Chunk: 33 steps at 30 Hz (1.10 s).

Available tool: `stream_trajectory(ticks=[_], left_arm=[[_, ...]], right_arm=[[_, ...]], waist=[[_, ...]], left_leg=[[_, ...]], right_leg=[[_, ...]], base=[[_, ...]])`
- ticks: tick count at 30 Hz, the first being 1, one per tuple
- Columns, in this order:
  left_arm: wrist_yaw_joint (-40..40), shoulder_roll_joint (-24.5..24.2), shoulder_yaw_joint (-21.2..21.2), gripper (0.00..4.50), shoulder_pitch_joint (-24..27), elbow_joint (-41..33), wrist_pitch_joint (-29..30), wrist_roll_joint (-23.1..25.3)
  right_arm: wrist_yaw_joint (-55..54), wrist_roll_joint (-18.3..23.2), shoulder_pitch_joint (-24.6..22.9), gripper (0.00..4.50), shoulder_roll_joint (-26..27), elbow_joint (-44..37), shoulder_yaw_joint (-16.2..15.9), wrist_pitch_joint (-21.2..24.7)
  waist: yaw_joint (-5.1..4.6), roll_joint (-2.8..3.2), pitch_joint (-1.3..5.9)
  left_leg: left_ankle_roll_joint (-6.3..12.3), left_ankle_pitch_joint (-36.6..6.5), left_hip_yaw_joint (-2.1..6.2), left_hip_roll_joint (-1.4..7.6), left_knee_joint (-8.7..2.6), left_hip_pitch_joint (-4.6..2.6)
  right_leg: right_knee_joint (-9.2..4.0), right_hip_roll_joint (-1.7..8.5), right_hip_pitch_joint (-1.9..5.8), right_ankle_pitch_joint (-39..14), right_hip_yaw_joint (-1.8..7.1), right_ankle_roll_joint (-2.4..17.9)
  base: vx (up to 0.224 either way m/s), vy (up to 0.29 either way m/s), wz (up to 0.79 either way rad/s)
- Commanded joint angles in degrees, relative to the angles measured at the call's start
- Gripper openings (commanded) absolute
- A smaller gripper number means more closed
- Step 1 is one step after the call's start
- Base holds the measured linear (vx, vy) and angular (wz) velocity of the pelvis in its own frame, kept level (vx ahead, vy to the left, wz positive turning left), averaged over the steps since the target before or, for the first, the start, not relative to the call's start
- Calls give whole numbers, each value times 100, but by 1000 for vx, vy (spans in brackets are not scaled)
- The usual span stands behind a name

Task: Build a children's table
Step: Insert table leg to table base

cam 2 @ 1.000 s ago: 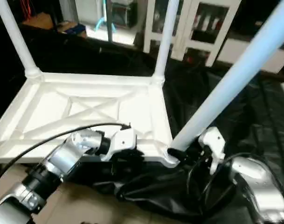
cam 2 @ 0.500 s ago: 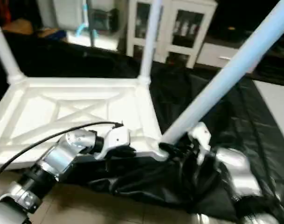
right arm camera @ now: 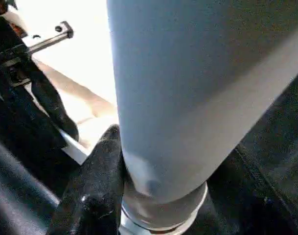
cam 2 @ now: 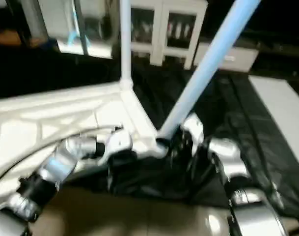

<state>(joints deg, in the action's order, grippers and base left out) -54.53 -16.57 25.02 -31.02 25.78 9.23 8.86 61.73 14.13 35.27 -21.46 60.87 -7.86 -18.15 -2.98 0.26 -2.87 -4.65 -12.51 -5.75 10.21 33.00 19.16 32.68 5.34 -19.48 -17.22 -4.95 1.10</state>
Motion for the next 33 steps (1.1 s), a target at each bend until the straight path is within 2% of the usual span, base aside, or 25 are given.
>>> stream_trajectory(ticks=[1, 2, 5, 8, 9, 10, 11, 12, 13, 14, 15, 16, 17, 18, 19, 20, 22, 23, 25, 26, 27, 29, 30, 31, 33], left_arm=[[-589, 122, 343, 0, 127, -267, -325, -147], [-553, 135, 328, 0, 114, -226, -345, -140], [-445, 172, 295, 0, 44, -100, -365, -94], [-442, 171, 291, 0, 39, -85, -371, -95], [-420, 164, 280, 0, 47, -67, -397, -93], [-412, 156, 271, 0, 52, -68, -400, -96], [-422, 140, 266, 0, 57, -76, -397, -102], [-425, 135, 264, 0, 55, -68, -404, -102], [-423, 128, 244, 0, 3, 24, -467, -98], [-423, 128, 244, 0, 3, 24, -467, -98], [-411, 134, 233, 0, -27, 79, -503, -93], [-406, 134, 224, 0, -43, 118, -532, -91], [-402, 138, 214, 0, -59, 157, -551, -91], [-391, 144, 206, 0, -67, 189, -576, -90], [-385, 148, 201, 0, -69, 207, -592, -89], [-333, 176, 182, 0, -88, 266, -631, -90], [-272, 208, 157, 0, -116, 331, -673, -98], [-217, 240, 118, 0, -128, 369, -703, -118], [-196, 262, 73, 0, -142, 393, -757, -147], [-211, 257, 61, 0, -131, 370, -756, -162], [-237, 240, 54, 0, -109, 330, -750, -174], [-263, 193, 53, 0, -55, 263, -761, -164], [-267, 163, 55, 0, -29, 232, -760, -150], [-256, 114, 38, 0, 6, 185, -785, -142], [-248, 82, 25, 0, 27, 156, -803, -138]], right_arm=[[-1066, -533, -324, 191, -448, 1411, 63, 618], [-1067, -474, -286, 191, -422, 1440, 126, 672], [-431, -287, -413, 191, -450, 1211, 260, 513], [177, -98, -600, 191, -501, 642, 314, 530], [552, 177, -810, 191, -527, -168, 373, 837], [629, 412, -960, 191, -535, -795, 427, 1183], [546, 741, -1159, 191, -550, -1633, 485, 1717], [455, 923, -1267, 191, -562, -2123, 505, 2028], [-220, 1507, -1671, 191, -618, -4023, 505, 3088], [-220, 1507, -1671, 191, -618, -4023, 505, 3088], [-485, 1597, -1835, 191, -675, -4739, 399, 3390], [-659, 1593, -1932, 191, -720, -5253, 265, 3588], [-796, 1488, -1988, 191, -760, -5702, 82, 3740], [-868, 1421, -2068, 191, -781, -6086, -40, 3868], [-917, 1385, -2123, 191, -786, -6335, -99, 3966], [-1077, 1460, -2144, 191, -771, -6688, -115, 4241], [-1202, 1472, -1894, 191, -735, -6799, -86, 4643], [-1361, 1498, -1653, 191, -733, -6889, -3, 5017], [-1693, 1647, -1492, 191, -824, -7175, 126, 5516], [-1823, 1705, -1488, 191, -893, -7318, 191, 5648], [-1955, 1773, -1483, 191, -965, -7474, 271, 5780], [-2077, 1857, -1536, 191, -1025, -7629, 437, 5857], [-2131, 1915, -1524, 191, -1045, -7712, 523, 5904], [-2180, 1975, -1516, 191, -1088, -7807, 670, 5966], [-2210, 2012, -1504, 191, -1117, -7868, 766, 6013]], waist=[[-116, 212, -32], [-123, 233, -35], [-114, 188, -54], [-58, 155, -45], [8, 249, -14], [114, 177, -52], [134, 140, 18], [169, 84, 53], [303, 257, 92], [303, 257, 92], [311, 191, 82], [312, 238, 117], [314, 243, 153], [327, 239, 174], [354, 314, 188], [360, 320, 203], [386, 345, 262], [390, 366, 256], [392, 317, 291], [400, 304, 291], [405, 216, 304], [487, 280, 330], [494, 276, 330], [500, 204, 336], [504, 216, 316]], left_leg=[[-215, -5074, 125, 284, -777, -77], [-179, -5088, 97, 275, -781, -111], [-72, -4762, 13, 226, -699, -207], [59, -4216, -17, 226, -660, -167], [105, -3912, -38, 241, -662, -152], [228, -3479, -69, 273, -684, -103], [314, -3039, -116, 283, -672, -39], [424, -2553, -130, 277, -682, 37], [679, -1549, -218, 349, -658, -17], [679, -1549, -218, 349, -658, -17], [628, -2028, -318, 332, -677, -32], [560, -2070, -335, 306, -648, -25], [516, -1705, -341, 296, -635, 61], [534, -1491, -349, 299, -624, 89], [587, -1169, -386, 302, -577, 69], [617, -1023, -402, 301, -546, 74], [795, -180, -426, 279, -456, 141], [827, -63, -428, 263, -436, 172], [843, 155, -443, 255, -382, 149], [876, 261, -450, 254, -376, 147], [933, 365, -467, 252, -358, 144], [1081, 769, -462, 247, -299, 163], [1091, 786, -462, 246, -293, 174], [1080, 637, -461, 242, -293, 207], [1038, 387, -473, 249, -302, 196]], right_leg=[[-455, 157, -71, -1667, 5, 575], [-485, 176, -68, -1772, -11, 529], [-654, 266, -168, -2396, 29, 459], [-717, 351, -129, -2661, 104, 441], [-691, 370, -110, -2460, 164, 557], [-681, 334, -83, -2108, 245, 624], [-578, 331, -38, -1620, 285, 832], [-544, 293, 57, -1290, 313, 845], [-471, 265, 19, -215, 389, 1106], [-471, 265, 19, -215, 389, 1106], [-536, 205, -75, -957, 423, 1049], [-515, 213, -96, -1201, 433, 1023], [-509, 234, -72, -1191, 454, 896], [-491, 238, -68, -1033, 454, 865], [-480, 230, -123, -637, 465, 880], [-450, 220, -131, -368, 470, 928], [-291, 209, -78, 889, 426, 1197], [-257, 198, -61, 1143, 410, 1253], [-198, 175, -46, 1590, 424, 1335], [-193, 168, -43, 1717, 428, 1340], [-184, 160, -38, 1864, 435, 1348], [-113, 173, -47, 2266, 440, 1314], [-108, 176, -45, 2288, 437, 1311], [-96, 189, -21, 2110, 433, 1323], [-122, 196, -43, 1767, 438, 1315]], base=[[0, 0, 0], [0, 0, 0], [0, 0, 0], [0, 0, 0], [0, 0, 0], [0, 0, 0], [0, 0, 0], [0, 0, 0], [0, 0, 0], [0, 0, 0], [0, 0, 0], [54, -16, 0], [54, -16, 0], [68, -21, -2], [74, -34, 5], [74, -34, 5], [77, -22, -1], [71, -15, -5], [0, 0, 0], [0, 0, 0], [0, 0, 0], [0, 0, 0], [0, 0, 0], [0, 0, 0], [0, 0, 0]])
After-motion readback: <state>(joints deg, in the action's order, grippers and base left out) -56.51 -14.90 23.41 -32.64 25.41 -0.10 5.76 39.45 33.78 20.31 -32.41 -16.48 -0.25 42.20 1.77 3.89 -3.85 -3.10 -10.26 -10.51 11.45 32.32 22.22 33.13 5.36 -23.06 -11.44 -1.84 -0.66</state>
